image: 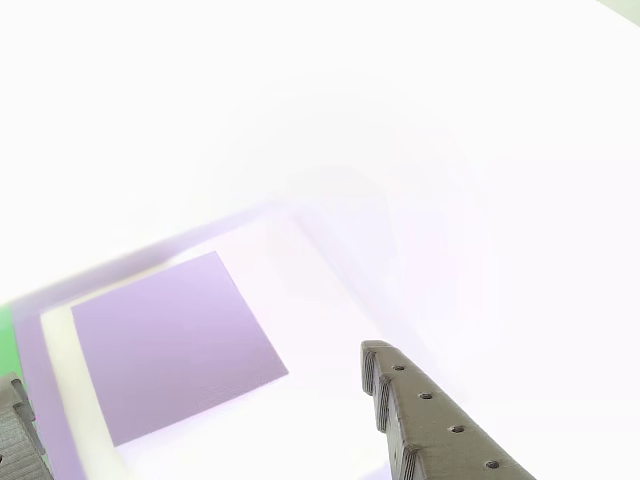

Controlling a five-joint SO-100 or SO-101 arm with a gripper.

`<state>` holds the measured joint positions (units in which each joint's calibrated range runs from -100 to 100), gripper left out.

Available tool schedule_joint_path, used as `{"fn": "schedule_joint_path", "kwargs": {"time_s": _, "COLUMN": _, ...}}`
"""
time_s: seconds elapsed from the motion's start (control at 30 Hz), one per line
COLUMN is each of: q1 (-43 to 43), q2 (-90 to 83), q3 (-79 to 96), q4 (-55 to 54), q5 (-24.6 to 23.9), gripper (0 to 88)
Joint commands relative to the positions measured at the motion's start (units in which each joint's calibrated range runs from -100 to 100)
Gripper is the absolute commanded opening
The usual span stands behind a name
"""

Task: Tower of hanoi

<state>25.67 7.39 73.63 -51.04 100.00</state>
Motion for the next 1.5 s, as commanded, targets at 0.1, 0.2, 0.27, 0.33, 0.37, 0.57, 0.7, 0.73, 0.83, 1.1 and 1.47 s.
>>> {"fn": "schedule_joint_path", "kwargs": {"time_s": 0.1, "q1": -0.7, "q2": 6.0, "q3": -5.8, "q4": -5.7, "q5": 0.0, "gripper": 40.8}}
{"fn": "schedule_joint_path", "kwargs": {"time_s": 0.2, "q1": -0.7, "q2": 8.3, "q3": -7.4, "q4": -6.9, "q5": 0.0, "gripper": 41.0}}
{"fn": "schedule_joint_path", "kwargs": {"time_s": 0.27, "q1": -0.8, "q2": 9.5, "q3": -8.4, "q4": -7.3, "q5": 0.0, "gripper": 42.2}}
{"fn": "schedule_joint_path", "kwargs": {"time_s": 0.33, "q1": -1.0, "q2": 10.6, "q3": -8.9, "q4": -7.9, "q5": 0.0, "gripper": 41.5}}
{"fn": "schedule_joint_path", "kwargs": {"time_s": 0.37, "q1": -1.0, "q2": 11.1, "q3": -9.0, "q4": -8.2, "q5": 0.0, "gripper": 41.1}}
{"fn": "schedule_joint_path", "kwargs": {"time_s": 0.57, "q1": -1.0, "q2": 12.7, "q3": -9.0, "q4": -9.1, "q5": 0.0, "gripper": 40.4}}
{"fn": "schedule_joint_path", "kwargs": {"time_s": 0.7, "q1": -0.9, "q2": 13.6, "q3": -8.8, "q4": -9.1, "q5": 0.0, "gripper": 40.1}}
{"fn": "schedule_joint_path", "kwargs": {"time_s": 0.73, "q1": -0.8, "q2": 13.7, "q3": -8.7, "q4": -9.2, "q5": 0.0, "gripper": 40.0}}
{"fn": "schedule_joint_path", "kwargs": {"time_s": 0.83, "q1": -0.7, "q2": 14.2, "q3": -8.7, "q4": -9.2, "q5": 0.0, "gripper": 39.9}}
{"fn": "schedule_joint_path", "kwargs": {"time_s": 1.1, "q1": -1.1, "q2": 15.7, "q3": -9.6, "q4": -9.4, "q5": 0.0, "gripper": 39.1}}
{"fn": "schedule_joint_path", "kwargs": {"time_s": 1.47, "q1": -2.5, "q2": 17.0, "q3": -11.4, "q4": -9.4, "q5": 0.0, "gripper": 34.4}}
